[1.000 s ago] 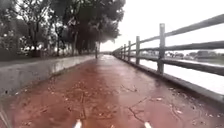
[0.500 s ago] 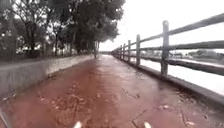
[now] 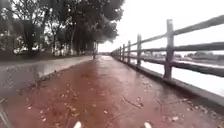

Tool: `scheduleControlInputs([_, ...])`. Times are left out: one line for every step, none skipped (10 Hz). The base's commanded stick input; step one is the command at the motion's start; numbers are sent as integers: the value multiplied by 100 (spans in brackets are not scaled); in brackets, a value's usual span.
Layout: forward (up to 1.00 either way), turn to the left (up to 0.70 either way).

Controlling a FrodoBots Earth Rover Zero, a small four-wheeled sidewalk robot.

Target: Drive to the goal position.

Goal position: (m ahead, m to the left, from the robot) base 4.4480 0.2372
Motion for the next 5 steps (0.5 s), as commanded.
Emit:
scheduleControlInputs([50,0])
scheduleControlInputs([50,0])
scheduleControlInputs([50,0])
scheduleControlInputs([50,0])
scheduleControlInputs([50,0])
